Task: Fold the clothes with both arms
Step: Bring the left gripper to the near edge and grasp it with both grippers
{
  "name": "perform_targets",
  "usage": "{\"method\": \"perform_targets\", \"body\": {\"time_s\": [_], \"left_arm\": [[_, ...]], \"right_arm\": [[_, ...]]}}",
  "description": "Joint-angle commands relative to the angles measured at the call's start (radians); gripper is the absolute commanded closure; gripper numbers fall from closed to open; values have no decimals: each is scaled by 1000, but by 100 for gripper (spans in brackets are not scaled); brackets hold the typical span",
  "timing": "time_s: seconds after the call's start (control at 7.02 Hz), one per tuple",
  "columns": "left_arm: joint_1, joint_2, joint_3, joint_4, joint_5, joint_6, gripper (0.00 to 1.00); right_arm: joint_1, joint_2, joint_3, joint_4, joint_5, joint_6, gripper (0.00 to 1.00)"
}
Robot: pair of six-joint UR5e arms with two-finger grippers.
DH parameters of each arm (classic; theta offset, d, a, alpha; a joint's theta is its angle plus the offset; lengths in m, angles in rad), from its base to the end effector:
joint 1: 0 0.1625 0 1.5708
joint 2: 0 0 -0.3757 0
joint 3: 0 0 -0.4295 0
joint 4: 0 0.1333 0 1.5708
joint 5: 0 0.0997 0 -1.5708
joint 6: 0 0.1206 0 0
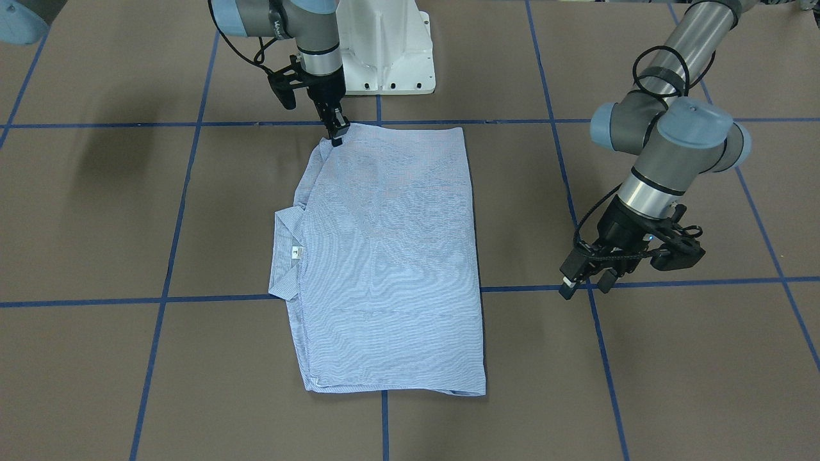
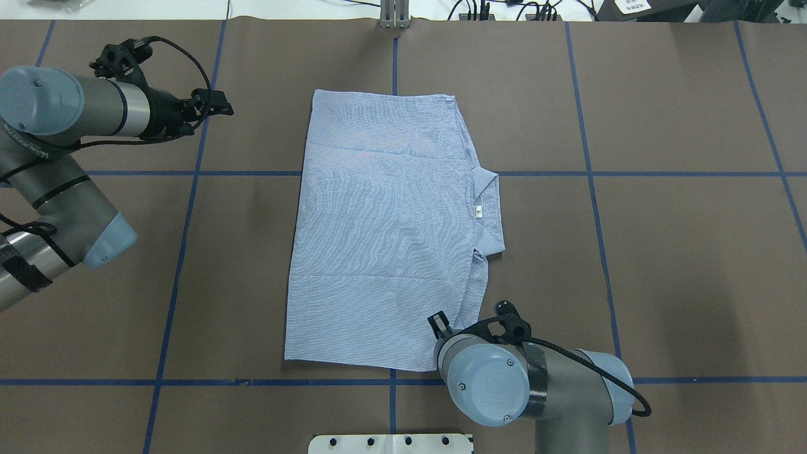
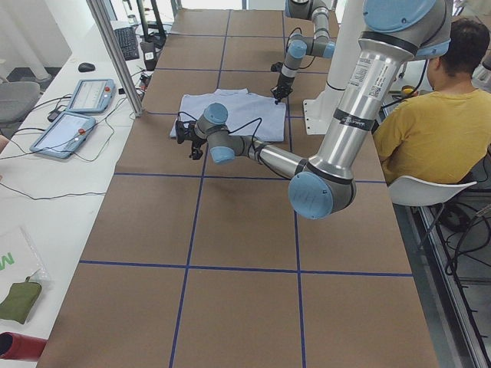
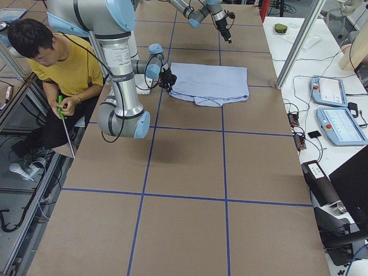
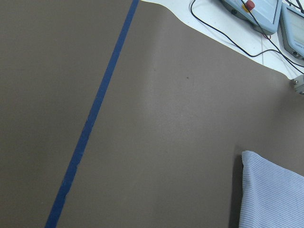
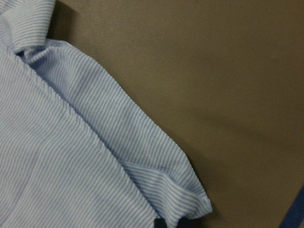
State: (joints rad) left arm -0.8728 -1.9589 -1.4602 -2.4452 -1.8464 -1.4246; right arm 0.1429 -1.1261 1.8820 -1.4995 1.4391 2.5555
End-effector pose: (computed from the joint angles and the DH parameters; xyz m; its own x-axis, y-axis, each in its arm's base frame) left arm 0.3741 -0.6023 0.3487 0.3427 -0.1905 -0.9199 0.5332 0.8457 0.0236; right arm -0.6020 -0.2373 0.2146 0.1733 0.8593 0.4812 -0.6892 0.4548 -0.5640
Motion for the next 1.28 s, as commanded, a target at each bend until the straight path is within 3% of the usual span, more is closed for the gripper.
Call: {"method": "perform_targets", "body": {"time_s": [0.0, 0.14, 0.43, 0.57, 0.71, 1.14], "left_arm": [[0, 0, -9, 0, -1, -14, 1], [17, 0, -40, 0, -1, -115, 1], [163, 139, -241, 2, 18, -314, 1], [280, 203, -323, 2, 97, -439, 1], [420, 239, -362, 3, 225, -547, 2], [547, 290, -445, 3, 254, -747, 2]], "right_arm": [[4, -1, 40, -11, 7, 0, 100], [4, -9, 45, -13, 7, 0, 100], [4, -17, 54, -12, 7, 0, 100], [6, -20, 55, -12, 7, 0, 100], [7, -21, 60, -13, 7, 0, 100], [7, -20, 62, -13, 7, 0, 100]]}}
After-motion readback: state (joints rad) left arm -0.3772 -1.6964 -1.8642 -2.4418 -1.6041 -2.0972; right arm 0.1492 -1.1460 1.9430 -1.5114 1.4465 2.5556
